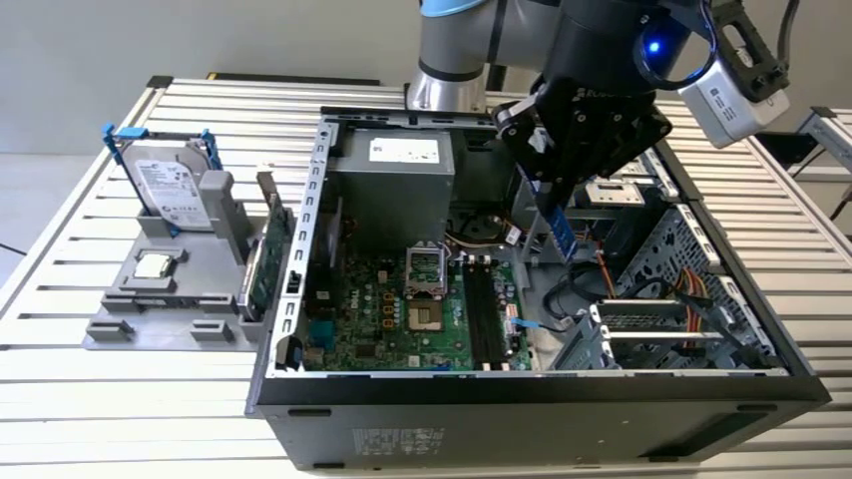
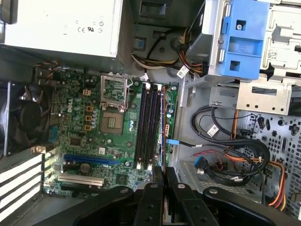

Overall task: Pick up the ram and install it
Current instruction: 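Insert the ram into the slot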

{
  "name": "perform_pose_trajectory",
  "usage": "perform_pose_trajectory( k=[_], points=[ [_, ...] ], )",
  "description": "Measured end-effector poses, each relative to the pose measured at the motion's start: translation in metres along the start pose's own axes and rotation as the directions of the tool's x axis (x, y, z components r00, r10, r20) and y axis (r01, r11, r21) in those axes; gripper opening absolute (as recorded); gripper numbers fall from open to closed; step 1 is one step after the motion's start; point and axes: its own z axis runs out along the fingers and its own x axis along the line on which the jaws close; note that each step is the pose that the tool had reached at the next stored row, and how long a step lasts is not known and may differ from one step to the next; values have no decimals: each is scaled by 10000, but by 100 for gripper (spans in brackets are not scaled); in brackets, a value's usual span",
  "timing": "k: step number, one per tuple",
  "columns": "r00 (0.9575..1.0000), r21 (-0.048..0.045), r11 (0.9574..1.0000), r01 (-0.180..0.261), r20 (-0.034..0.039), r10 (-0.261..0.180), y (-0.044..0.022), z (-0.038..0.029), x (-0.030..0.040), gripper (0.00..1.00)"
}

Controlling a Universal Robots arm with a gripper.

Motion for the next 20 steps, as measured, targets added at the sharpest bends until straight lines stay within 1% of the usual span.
perform_pose_trajectory(
  k=[4,9,20],
  points=[
    [10000,-1,10000,0,0,0,0,2,0,0],
    [10000,-39,10000,1,-2,-1,1,24,0,0],
    [10000,-86,9999,-61,-17,60,3,142,0,0]
  ],
)
